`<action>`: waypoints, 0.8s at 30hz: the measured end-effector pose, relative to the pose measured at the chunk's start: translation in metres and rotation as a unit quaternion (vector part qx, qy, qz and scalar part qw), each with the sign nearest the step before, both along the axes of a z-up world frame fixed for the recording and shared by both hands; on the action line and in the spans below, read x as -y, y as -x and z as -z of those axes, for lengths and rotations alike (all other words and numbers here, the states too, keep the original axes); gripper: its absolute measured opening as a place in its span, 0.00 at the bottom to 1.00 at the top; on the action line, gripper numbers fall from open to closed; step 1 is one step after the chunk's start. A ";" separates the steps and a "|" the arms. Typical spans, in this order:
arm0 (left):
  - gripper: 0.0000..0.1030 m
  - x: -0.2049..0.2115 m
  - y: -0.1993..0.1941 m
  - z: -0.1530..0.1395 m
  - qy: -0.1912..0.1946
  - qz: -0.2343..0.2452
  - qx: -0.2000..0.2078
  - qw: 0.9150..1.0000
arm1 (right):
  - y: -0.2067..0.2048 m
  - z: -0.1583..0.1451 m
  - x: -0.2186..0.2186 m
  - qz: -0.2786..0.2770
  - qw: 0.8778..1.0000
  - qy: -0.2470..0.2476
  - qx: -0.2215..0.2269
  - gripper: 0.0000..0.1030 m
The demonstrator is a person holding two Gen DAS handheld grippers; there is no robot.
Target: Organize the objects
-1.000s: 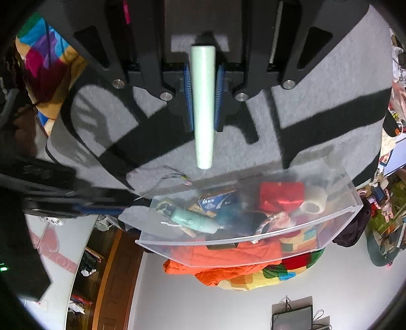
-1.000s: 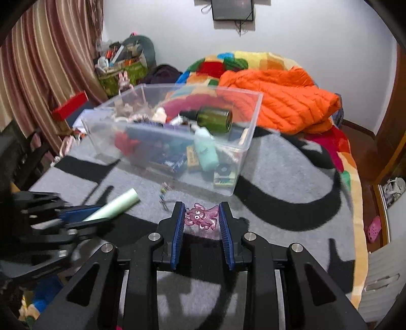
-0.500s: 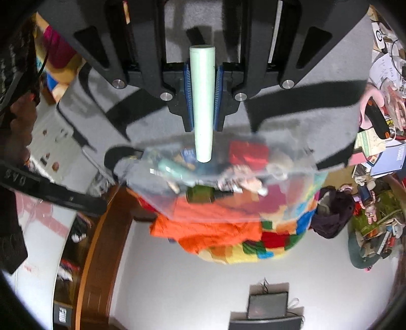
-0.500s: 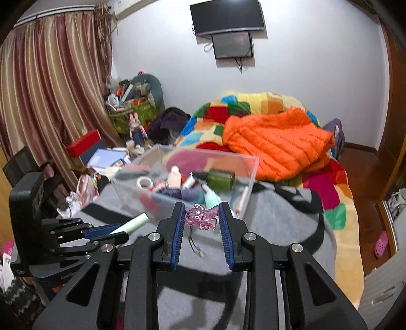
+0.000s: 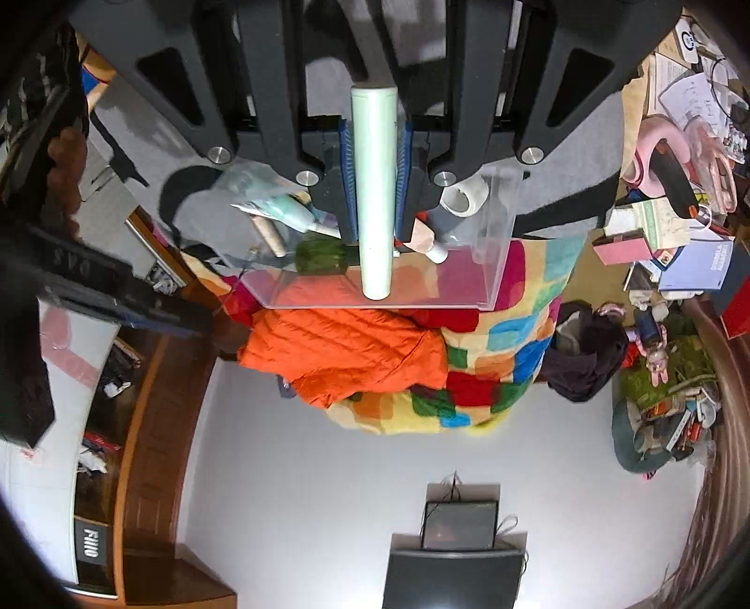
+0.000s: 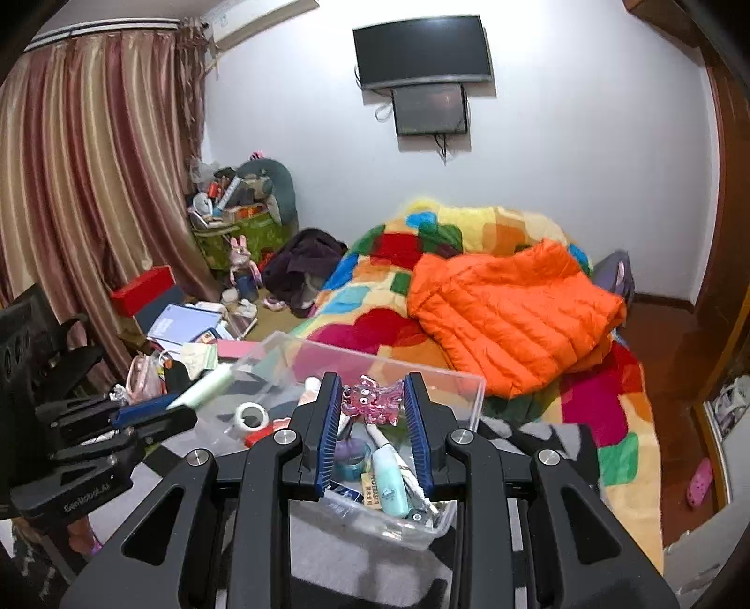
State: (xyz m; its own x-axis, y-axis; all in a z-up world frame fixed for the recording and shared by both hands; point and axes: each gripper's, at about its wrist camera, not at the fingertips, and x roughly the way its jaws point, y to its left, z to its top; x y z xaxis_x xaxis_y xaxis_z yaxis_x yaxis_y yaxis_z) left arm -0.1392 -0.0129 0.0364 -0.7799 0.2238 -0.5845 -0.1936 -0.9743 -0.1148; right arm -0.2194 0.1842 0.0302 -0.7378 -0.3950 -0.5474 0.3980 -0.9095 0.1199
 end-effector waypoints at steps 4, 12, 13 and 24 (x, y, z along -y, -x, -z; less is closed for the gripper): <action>0.14 0.000 0.034 0.017 0.001 0.004 0.037 0.999 | 0.016 0.026 0.005 0.006 0.999 -0.013 0.035 0.24; 0.14 -0.005 0.059 0.045 -0.005 0.011 0.086 0.996 | 0.041 0.075 0.009 0.001 0.994 -0.026 0.108 0.24; 0.14 -0.005 0.059 0.045 -0.006 0.012 0.085 0.996 | 0.043 0.078 0.009 0.001 0.993 -0.023 0.117 0.25; 0.26 -0.007 0.035 0.017 -0.014 0.016 0.048 0.999 | 0.027 0.059 0.002 -0.014 0.994 -0.012 0.104 0.33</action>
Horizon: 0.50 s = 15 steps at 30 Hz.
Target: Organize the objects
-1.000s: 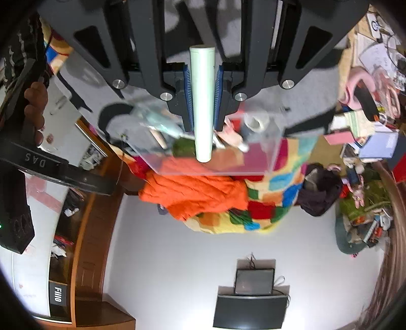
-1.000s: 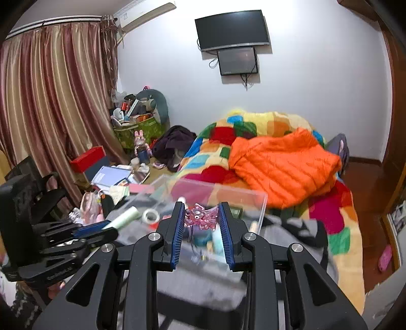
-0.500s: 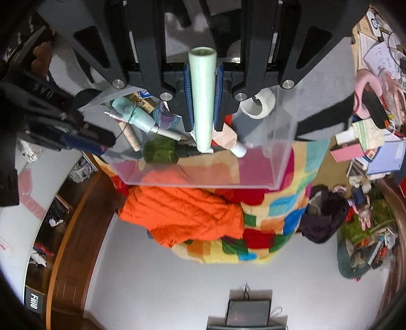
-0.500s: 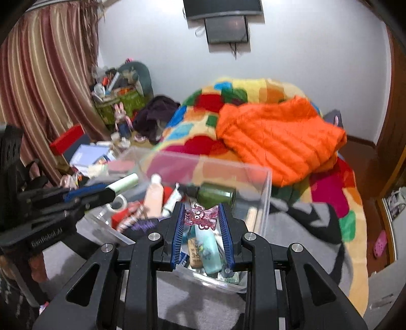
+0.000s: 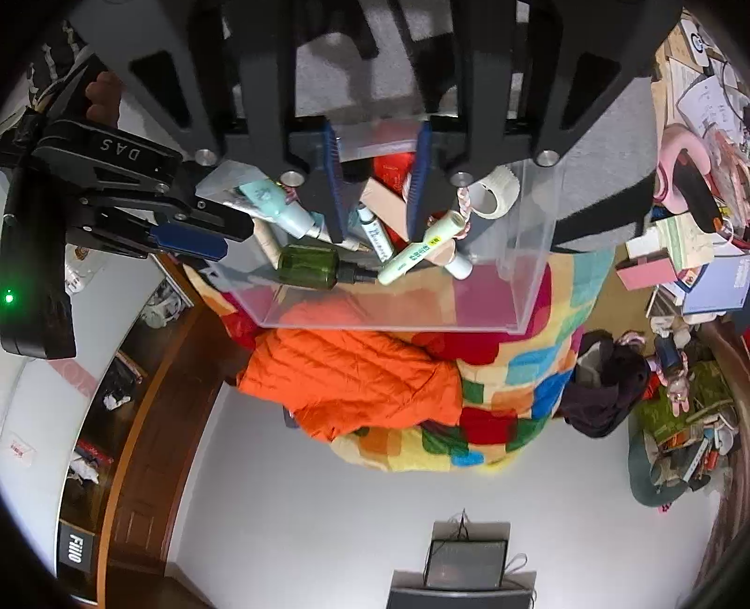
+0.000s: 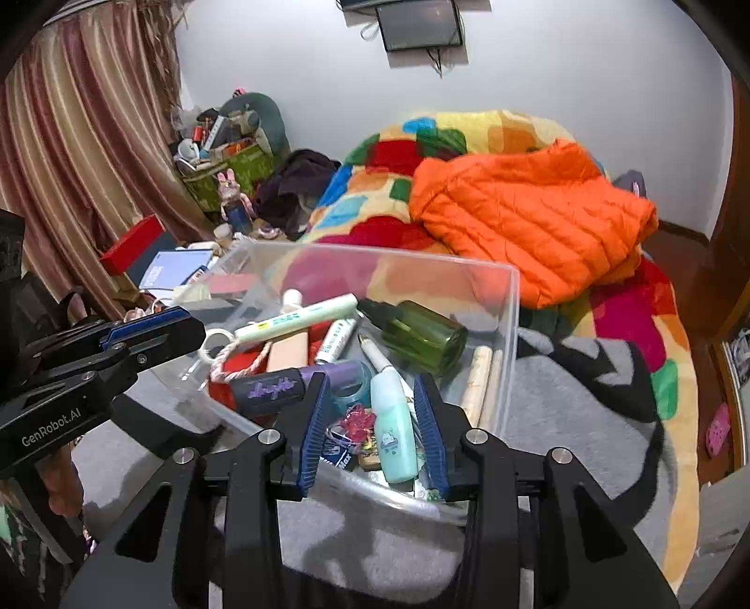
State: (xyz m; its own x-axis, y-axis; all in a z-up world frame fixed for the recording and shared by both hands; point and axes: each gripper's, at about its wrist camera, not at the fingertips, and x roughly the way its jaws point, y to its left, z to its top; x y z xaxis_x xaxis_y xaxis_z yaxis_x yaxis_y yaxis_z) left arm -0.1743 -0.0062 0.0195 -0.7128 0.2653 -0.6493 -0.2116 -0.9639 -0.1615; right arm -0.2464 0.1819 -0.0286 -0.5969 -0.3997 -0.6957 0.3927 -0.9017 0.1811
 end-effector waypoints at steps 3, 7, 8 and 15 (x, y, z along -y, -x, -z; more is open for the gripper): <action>0.33 -0.002 -0.013 -0.008 0.004 0.001 -0.016 1.000 | -0.012 -0.012 -0.003 -0.001 1.000 0.006 -0.015 0.33; 0.47 -0.006 -0.031 -0.016 0.015 -0.001 -0.037 0.999 | -0.032 -0.025 -0.010 0.002 0.999 0.009 -0.039 0.35; 0.53 -0.007 -0.035 -0.017 0.019 -0.003 -0.041 0.999 | -0.036 -0.026 -0.010 0.001 0.999 0.011 -0.042 0.37; 0.79 -0.011 -0.070 -0.016 0.028 -0.011 -0.058 0.998 | -0.075 -0.034 -0.017 0.013 0.996 0.004 -0.088 0.59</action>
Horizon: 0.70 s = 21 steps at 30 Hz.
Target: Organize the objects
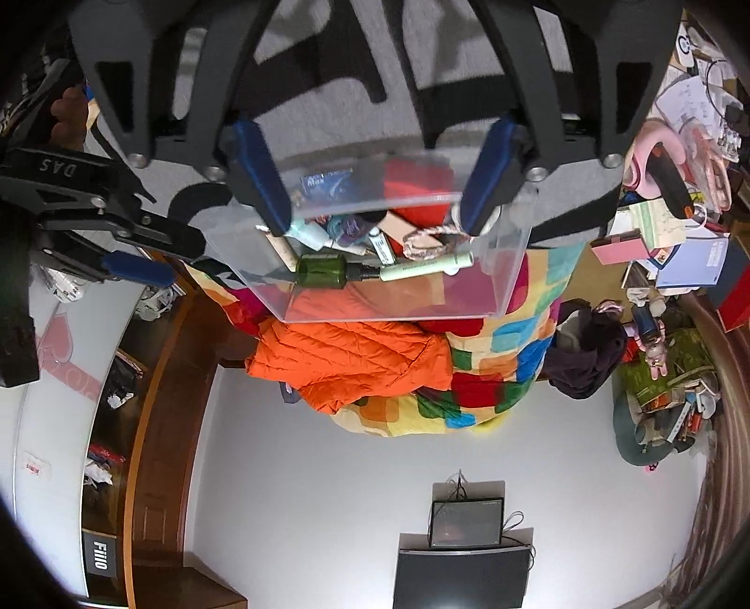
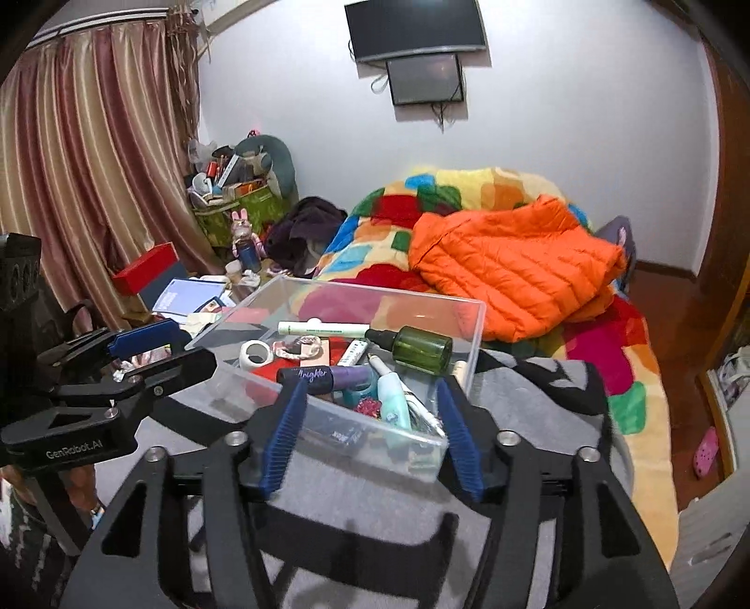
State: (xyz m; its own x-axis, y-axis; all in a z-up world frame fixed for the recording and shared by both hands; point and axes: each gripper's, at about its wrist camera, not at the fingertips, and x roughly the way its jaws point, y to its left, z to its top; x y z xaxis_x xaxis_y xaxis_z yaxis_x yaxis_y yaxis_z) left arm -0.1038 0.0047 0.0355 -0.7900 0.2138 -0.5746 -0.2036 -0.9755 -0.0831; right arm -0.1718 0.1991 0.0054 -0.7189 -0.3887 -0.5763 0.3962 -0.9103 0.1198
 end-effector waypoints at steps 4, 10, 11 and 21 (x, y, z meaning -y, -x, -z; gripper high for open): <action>0.90 -0.002 -0.017 0.003 0.001 -0.007 -0.010 1.000 | -0.020 0.000 -0.001 0.007 1.000 -0.007 -0.021 0.76; 0.94 -0.013 -0.039 0.012 0.016 -0.009 -0.020 1.000 | -0.035 0.010 -0.003 0.018 1.000 -0.009 -0.024 0.83; 0.94 -0.014 -0.041 0.013 0.017 -0.010 -0.022 1.000 | -0.037 0.012 -0.004 0.020 1.000 -0.008 -0.022 0.83; 0.96 -0.015 -0.047 0.022 0.012 -0.020 -0.022 0.999 | -0.040 0.029 -0.009 0.020 1.000 0.000 -0.002 0.83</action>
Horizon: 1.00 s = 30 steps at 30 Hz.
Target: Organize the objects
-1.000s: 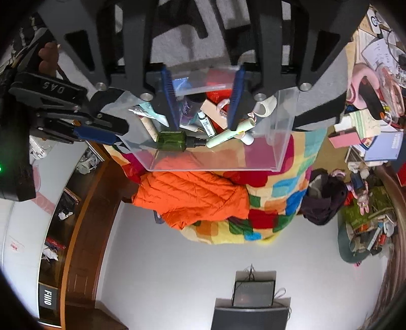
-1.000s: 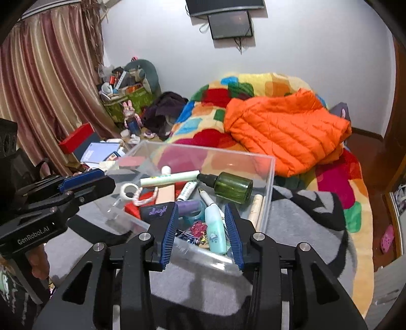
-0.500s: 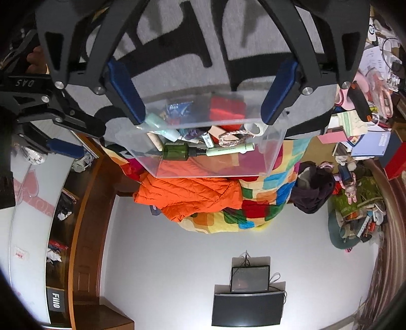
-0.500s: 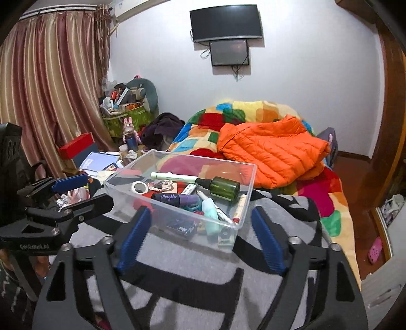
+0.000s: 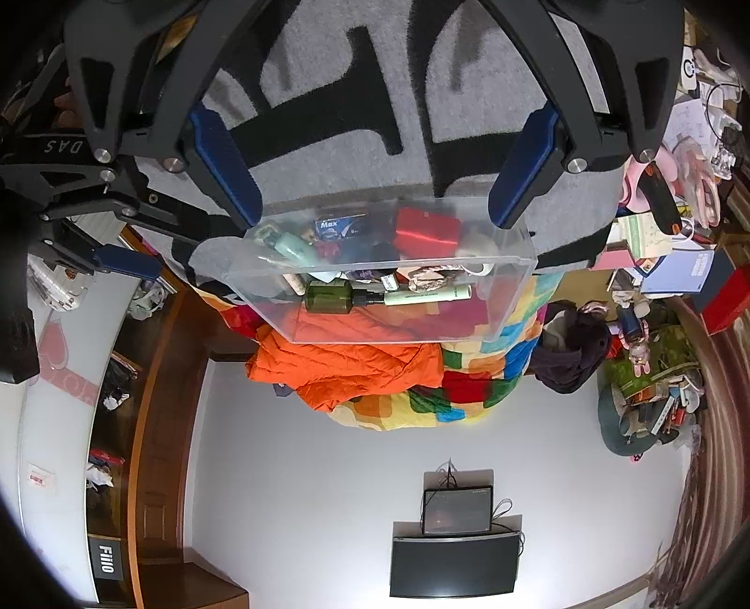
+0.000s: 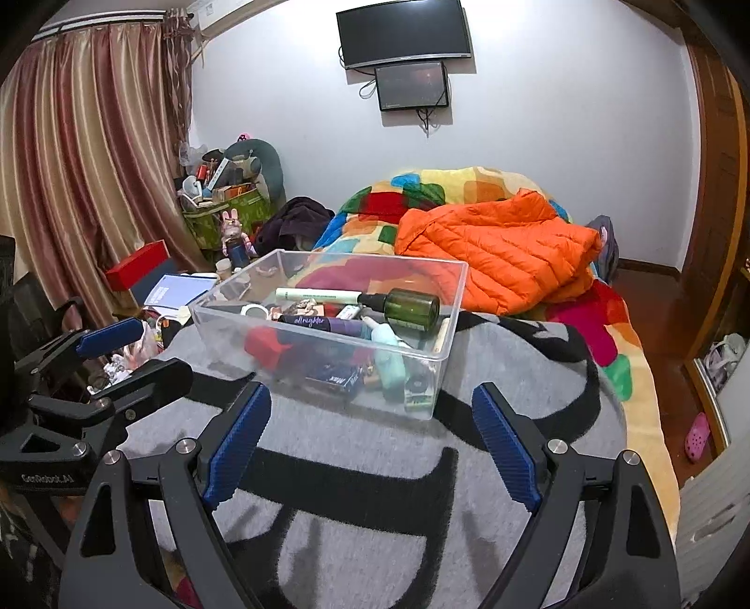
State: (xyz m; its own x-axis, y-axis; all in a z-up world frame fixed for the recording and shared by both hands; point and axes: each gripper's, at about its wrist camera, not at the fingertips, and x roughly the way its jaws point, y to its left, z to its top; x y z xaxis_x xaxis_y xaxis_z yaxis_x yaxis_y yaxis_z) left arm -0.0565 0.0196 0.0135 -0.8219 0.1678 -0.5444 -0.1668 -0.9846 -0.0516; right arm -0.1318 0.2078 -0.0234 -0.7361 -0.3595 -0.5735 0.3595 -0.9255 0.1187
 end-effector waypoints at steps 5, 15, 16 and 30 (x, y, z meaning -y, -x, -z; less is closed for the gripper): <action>0.96 0.001 0.003 0.004 -0.002 -0.004 0.006 1.000 | 0.001 0.002 0.000 0.001 1.000 0.000 0.003 0.83; 0.96 0.001 0.002 0.005 -0.004 -0.004 0.006 1.000 | 0.000 0.001 0.003 -0.002 1.000 -0.002 0.003 0.83; 0.96 0.001 0.002 0.005 -0.004 -0.004 0.006 1.000 | 0.000 0.001 0.003 -0.003 1.000 -0.002 0.002 0.83; 0.96 0.006 0.002 0.006 -0.014 -0.010 0.011 1.000 | -0.002 0.000 0.005 -0.004 1.000 -0.002 0.001 0.83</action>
State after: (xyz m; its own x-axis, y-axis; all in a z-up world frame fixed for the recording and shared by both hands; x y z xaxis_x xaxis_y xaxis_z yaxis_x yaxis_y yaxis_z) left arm -0.0585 0.0135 0.0071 -0.8134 0.1670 -0.5572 -0.1463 -0.9858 -0.0818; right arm -0.1301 0.2023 -0.0235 -0.7321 -0.3633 -0.5763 0.3663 -0.9231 0.1166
